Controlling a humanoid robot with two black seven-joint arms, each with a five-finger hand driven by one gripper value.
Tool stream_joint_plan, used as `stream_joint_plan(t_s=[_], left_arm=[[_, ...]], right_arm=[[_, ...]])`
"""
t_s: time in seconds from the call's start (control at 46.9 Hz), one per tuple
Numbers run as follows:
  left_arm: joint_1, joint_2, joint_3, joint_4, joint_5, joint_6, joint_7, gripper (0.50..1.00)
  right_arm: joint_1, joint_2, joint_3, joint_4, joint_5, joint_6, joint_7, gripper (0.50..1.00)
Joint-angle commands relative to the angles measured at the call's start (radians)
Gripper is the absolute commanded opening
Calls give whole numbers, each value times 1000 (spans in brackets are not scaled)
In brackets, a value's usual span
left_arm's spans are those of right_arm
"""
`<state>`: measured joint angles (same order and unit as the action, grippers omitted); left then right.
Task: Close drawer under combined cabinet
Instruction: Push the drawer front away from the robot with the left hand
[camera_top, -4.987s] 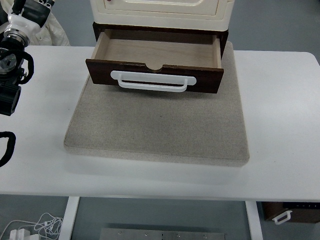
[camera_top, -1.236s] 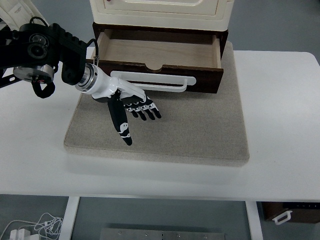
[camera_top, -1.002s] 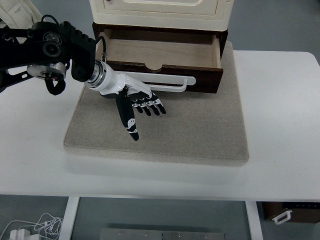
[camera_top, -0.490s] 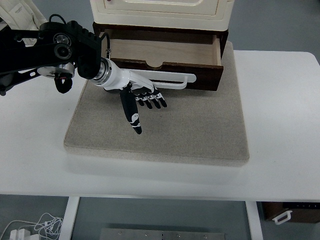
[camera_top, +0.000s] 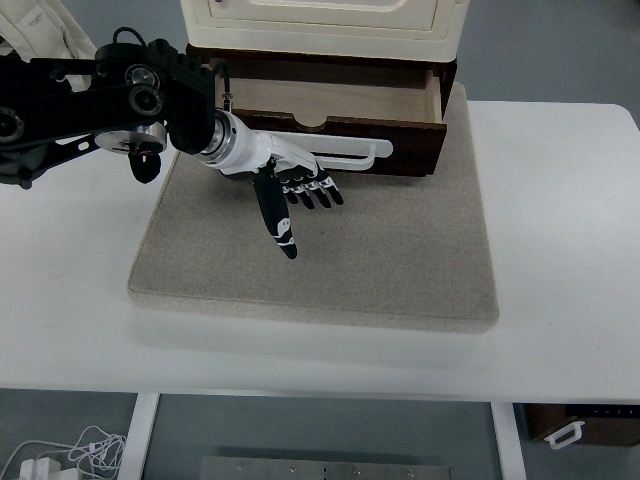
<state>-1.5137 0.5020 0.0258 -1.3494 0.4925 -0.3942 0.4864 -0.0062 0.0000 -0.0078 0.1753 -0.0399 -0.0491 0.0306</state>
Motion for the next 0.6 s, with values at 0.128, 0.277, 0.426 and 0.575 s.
stream_joint_plan(t_s=[0.128,0.277,0.426,0.575], left_arm=[[4,-7,-12,26,0,0,-2,1000],[15,-13,-27,46,1,14,-2,1000],[24,-16,-38,61,1,29,-3,1000],[30,-19,-43,82,1,35,-3,1000]], right_arm=[[0,0,0,0,0,0,0,952],[0,0,0,0,0,0,0,952],[0,0,0,0,0,0,0,952],[0,0,0,0,0,0,0,952]])
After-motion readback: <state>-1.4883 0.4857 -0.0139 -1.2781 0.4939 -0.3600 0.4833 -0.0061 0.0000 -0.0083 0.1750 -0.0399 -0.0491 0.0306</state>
